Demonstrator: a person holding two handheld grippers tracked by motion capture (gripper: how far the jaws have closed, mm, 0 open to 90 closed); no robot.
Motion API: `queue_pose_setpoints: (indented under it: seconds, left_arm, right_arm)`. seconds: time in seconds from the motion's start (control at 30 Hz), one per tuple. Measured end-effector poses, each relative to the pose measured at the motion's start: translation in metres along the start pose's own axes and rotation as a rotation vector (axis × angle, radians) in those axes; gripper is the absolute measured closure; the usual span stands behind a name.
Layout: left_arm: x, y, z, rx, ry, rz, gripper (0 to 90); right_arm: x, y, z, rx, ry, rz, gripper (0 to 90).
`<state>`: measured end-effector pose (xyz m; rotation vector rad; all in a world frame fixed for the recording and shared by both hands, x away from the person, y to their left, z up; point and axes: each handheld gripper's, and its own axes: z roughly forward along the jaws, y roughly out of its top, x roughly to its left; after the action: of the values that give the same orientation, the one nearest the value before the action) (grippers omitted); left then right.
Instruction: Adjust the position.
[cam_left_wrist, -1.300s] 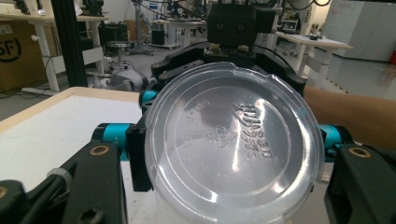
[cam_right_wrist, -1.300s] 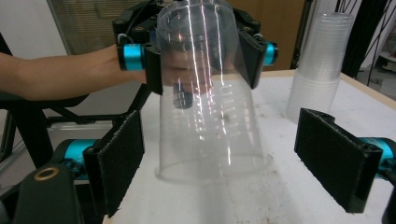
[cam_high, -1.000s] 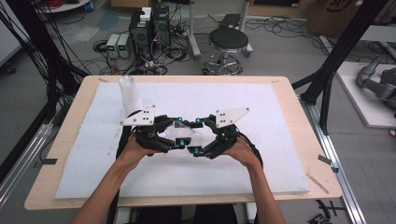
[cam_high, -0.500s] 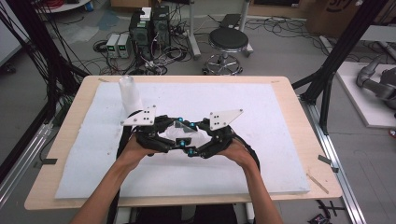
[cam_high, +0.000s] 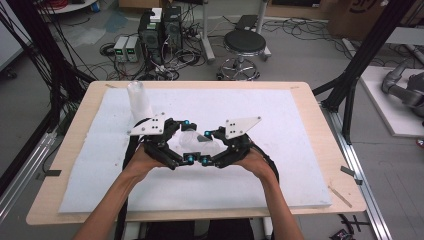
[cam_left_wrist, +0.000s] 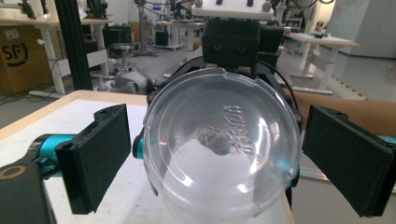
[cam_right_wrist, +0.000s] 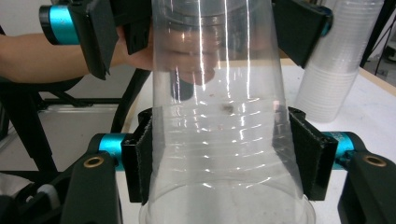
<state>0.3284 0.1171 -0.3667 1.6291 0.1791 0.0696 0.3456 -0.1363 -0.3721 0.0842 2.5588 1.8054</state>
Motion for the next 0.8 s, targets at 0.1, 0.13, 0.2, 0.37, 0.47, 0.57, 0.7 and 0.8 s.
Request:
queue_pose_setpoints:
  seconds: [0.1, 0.13, 0.2, 0.37, 0.47, 0.57, 0.7, 0.8]
  left_arm:
    - [-0.001, 0.001, -0.005, 0.058, 0.020, 0.011, 8.2]
    - [0.000, 0.002, -0.007, 0.086, 0.015, 0.004, 8.2]
    - [0.001, 0.003, -0.009, 0.122, 0.015, 0.001, 8.6]
    - [0.005, 0.015, -0.010, 0.455, 0.028, 0.011, 8.9]
    - [0.008, 0.019, -0.007, 0.633, 0.011, 0.005, 9.4]
    - [0.009, 0.023, -0.005, 0.731, -0.001, 0.010, 11.3]
    - [0.009, 0.026, -0.001, 0.809, 0.008, 0.029, 12.3]
    - [0.008, 0.026, 0.002, 0.834, 0.018, 0.056, 14.1]
  right_arm:
    - [0.000, 0.000, -0.002, 0.013, -0.012, 0.010, 35.0]
    - [0.000, 0.000, -0.003, 0.032, -0.018, 0.016, 35.0]
    - [-0.001, 0.003, -0.005, 0.091, -0.023, 0.007, 35.0]
    - [0.001, 0.014, -0.008, 0.252, -0.013, 0.012, 35.1]
    - [0.002, 0.020, -0.006, 0.377, -0.005, 0.002, 35.3]
    - [0.002, 0.026, -0.001, 0.518, -0.013, -0.006, 35.7]
    - [0.002, 0.031, 0.005, 0.632, -0.006, -0.012, 35.7]
    - [0.002, 0.034, 0.010, 0.670, 0.004, -0.009, 35.7]
